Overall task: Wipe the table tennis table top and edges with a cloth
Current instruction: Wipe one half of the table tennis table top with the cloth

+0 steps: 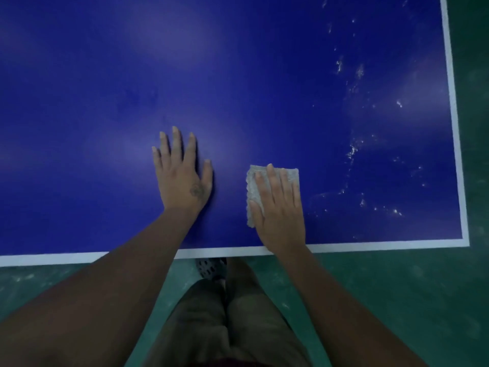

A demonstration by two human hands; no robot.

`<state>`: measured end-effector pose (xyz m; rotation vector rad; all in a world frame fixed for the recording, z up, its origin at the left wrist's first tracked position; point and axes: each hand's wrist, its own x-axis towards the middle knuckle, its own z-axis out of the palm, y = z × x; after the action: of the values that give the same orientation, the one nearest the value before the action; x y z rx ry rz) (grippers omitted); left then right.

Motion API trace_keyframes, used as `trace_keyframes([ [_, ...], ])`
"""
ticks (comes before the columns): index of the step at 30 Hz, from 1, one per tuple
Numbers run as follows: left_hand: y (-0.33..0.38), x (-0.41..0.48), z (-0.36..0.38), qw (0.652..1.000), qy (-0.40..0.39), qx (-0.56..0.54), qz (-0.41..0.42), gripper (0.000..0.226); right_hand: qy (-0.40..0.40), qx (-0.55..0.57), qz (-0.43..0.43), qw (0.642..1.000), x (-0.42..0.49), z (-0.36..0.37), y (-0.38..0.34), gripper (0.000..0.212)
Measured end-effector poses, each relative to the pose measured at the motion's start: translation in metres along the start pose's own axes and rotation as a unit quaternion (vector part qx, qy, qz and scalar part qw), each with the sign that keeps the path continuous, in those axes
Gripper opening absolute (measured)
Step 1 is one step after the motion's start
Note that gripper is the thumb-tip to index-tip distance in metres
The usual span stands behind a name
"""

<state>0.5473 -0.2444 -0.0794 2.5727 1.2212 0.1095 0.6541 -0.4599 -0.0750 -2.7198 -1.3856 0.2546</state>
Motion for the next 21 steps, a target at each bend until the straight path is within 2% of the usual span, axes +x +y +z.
trace_keyframes([
  [2,0.007,-0.017,0.0,0.999,-0.016,0.008,0.047,0.067,0.016,-0.006,0.009,1.0,-0.01,-0.002,0.029,0.062],
  [7,0.019,-0.065,0.011,0.998,-0.017,0.017,0.063,0.066,0.02,0.018,0.201,0.979,-0.026,-0.013,0.097,0.065],
  [9,0.017,-0.071,0.012,0.997,-0.023,0.037,0.069,0.068,0.021,0.022,0.23,0.973,-0.025,-0.012,0.091,0.067],
  [11,0.018,-0.07,0.013,0.996,-0.024,0.05,0.069,0.069,0.031,0.015,0.21,0.977,-0.022,-0.01,0.066,0.066],
  [16,0.02,-0.07,0.013,0.997,-0.013,0.034,0.066,0.069,0.021,-0.005,0.048,0.999,-0.044,0.004,-0.007,0.064],
  [18,0.02,-0.07,0.013,0.997,-0.014,0.033,0.064,0.069,0.008,0.0,0.02,1.0,-0.056,0.006,0.001,0.064],
  [21,0.021,-0.07,0.013,0.998,-0.011,0.032,0.06,0.069,-0.005,-0.008,0.024,1.0,-0.073,0.002,0.052,0.064],
])
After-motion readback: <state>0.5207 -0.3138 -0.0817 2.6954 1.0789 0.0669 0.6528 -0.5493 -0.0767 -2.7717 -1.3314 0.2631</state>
